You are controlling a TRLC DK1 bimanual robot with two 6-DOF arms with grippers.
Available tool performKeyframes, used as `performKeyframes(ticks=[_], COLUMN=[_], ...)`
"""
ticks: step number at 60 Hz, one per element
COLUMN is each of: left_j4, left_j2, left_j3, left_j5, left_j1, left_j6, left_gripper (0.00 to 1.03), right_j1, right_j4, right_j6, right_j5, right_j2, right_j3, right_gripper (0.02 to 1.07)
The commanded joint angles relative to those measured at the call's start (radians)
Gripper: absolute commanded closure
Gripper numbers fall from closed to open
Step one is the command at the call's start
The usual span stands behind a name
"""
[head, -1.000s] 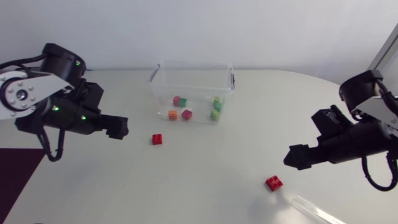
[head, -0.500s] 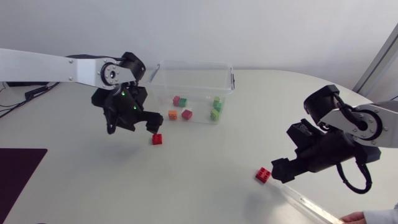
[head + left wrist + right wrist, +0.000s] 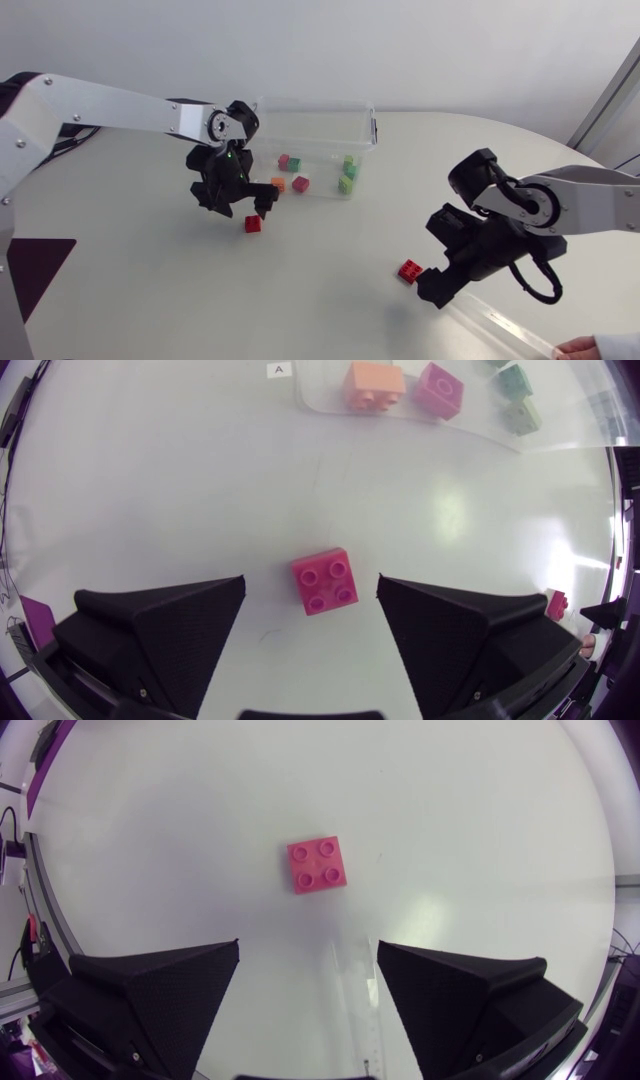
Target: Place the duplo bricks in the container
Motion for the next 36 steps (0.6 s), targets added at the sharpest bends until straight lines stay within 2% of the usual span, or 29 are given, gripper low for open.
performKeyframes(ticks=[1,10,19,25,36], left_j4=[-0.016,-0.024,-0.034,-0.034,-0.034], left_j2=[0.035,0.062,0.078,0.081,0.093], left_j3=[0.035,0.044,0.049,0.050,0.047], left_j5=[-0.006,-0.008,-0.008,-0.008,-0.008], left_j1=[-0.009,-0.018,-0.032,-0.042,-0.051], left_j6=[-0.041,-0.062,-0.082,-0.092,-0.098], left_gripper=[0.12,0.15,0.29,0.43,0.54], right_j1=[0.015,0.023,0.021,0.020,0.011], right_j4=[0.023,0.032,0.031,0.028,0.025], right_j6=[-0.050,-0.087,-0.154,-0.197,-0.237], right_j5=[-0.003,-0.003,-0.003,-0.003,-0.005], right_j2=[0.039,0.082,0.112,0.128,0.178], right_j3=[0.031,0.060,0.088,0.103,0.125], right_gripper=[0.07,0.07,0.07,0.07,0.07])
